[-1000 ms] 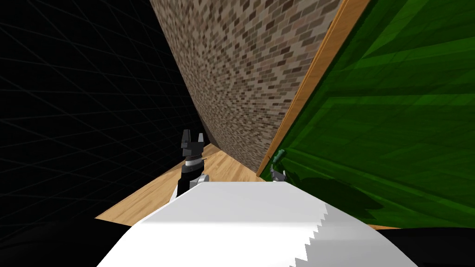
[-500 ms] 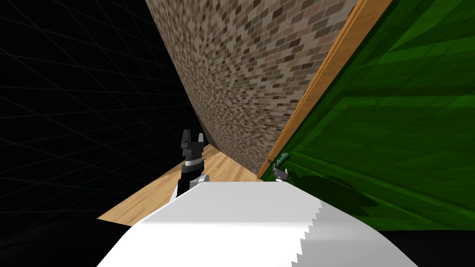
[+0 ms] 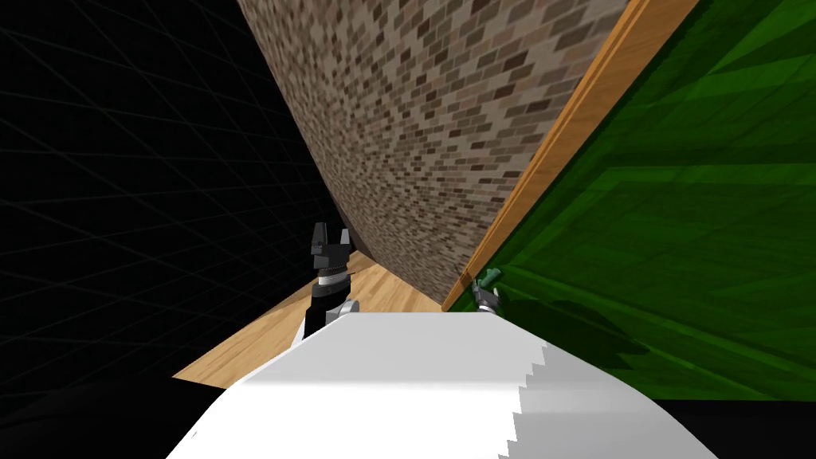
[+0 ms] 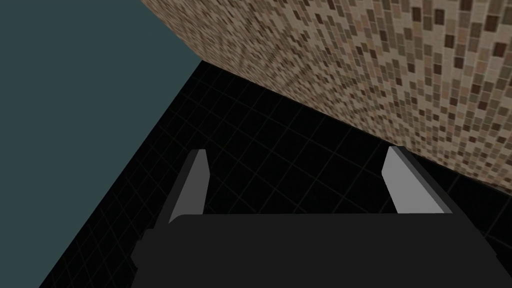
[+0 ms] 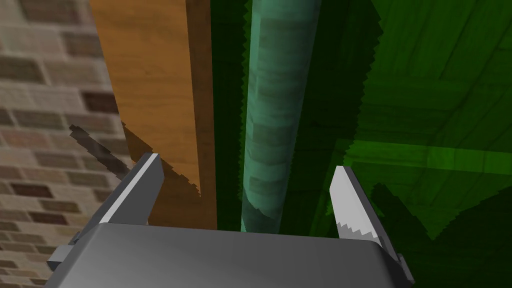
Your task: Pull the door open
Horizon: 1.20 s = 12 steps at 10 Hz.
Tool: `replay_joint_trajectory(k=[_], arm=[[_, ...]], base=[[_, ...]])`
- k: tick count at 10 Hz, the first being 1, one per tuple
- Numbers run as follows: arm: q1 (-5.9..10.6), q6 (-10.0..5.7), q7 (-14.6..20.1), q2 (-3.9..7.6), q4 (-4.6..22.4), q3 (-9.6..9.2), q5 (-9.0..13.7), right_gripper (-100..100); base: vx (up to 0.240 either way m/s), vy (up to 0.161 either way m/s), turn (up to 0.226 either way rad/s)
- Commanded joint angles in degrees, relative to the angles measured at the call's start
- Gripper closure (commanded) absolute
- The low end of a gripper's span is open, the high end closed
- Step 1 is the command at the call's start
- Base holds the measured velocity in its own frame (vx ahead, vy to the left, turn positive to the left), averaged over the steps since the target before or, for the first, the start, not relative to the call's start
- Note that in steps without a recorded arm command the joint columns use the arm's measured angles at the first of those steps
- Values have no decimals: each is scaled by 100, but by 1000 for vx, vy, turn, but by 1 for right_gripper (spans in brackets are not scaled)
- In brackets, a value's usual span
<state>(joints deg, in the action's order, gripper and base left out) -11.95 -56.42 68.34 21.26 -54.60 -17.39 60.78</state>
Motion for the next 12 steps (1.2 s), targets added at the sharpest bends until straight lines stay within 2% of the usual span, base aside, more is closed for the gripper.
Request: replay_joint_trajectory(k=[1, 3, 4, 5, 10, 12], arm=[[47, 128, 189, 47, 98, 143, -131, -100], [146, 285, 469, 111, 309, 335, -330, -100], [62, 249, 361, 70, 191, 261, -278, -100], [62, 249, 361, 70, 191, 261, -278, 100], [62, 249, 361, 70, 191, 261, -278, 100], [25, 236, 440, 127, 149, 164, -340, 100]], base=[[90, -12, -28], [97, -30, -48], [25, 7, -20], [-17, 12, 29], [-4, -3, -5], [-149, 16, 45]])
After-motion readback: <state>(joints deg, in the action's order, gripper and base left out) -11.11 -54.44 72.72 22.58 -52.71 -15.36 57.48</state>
